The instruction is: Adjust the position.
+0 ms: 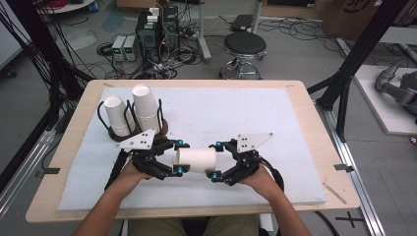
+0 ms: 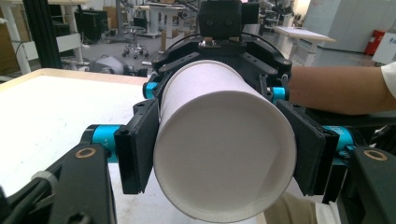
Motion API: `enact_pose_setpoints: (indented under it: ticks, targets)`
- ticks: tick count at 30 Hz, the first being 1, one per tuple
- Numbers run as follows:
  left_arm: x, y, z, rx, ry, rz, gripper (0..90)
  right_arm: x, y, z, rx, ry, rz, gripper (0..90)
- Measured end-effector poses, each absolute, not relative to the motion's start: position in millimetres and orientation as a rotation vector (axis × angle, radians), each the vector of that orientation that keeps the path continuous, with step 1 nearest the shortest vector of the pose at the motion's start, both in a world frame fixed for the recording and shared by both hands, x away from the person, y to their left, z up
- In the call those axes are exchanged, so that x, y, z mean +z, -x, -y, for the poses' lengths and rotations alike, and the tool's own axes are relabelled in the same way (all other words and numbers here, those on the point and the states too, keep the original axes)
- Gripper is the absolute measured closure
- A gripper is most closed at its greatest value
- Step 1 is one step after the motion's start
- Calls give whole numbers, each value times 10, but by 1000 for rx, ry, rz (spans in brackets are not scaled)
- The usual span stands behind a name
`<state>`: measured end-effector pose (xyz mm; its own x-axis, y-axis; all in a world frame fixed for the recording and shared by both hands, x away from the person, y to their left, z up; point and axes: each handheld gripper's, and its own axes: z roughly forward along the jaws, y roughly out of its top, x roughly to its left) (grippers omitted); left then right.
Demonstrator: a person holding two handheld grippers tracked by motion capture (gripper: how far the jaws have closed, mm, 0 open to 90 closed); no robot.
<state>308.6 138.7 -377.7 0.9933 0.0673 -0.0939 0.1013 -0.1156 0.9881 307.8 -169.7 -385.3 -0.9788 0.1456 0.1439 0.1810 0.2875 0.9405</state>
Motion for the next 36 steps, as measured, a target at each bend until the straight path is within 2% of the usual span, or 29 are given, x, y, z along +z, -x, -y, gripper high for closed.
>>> enact_pose_setpoints:
  ticks: [15, 26, 32, 36]
  targets:
    - [-3824, -3079, -1388, -1, -1667, -94, 346, -3864, -3106, 1756, -1892, 293, 2439, 278]
    - [-3852, -3069, -1359, 16, -1687, -111, 347, -3846, -3129, 1794, -1880, 326, 2427, 333]
    - [-3868, -3065, -1308, 22, -1735, -211, 175, -3816, -3132, 1819, -1871, 337, 2439, 335]
    - [-3833, -3066, -1331, 65, -1772, -273, 151, -3747, -3133, 1862, -1813, 351, 2539, 334]
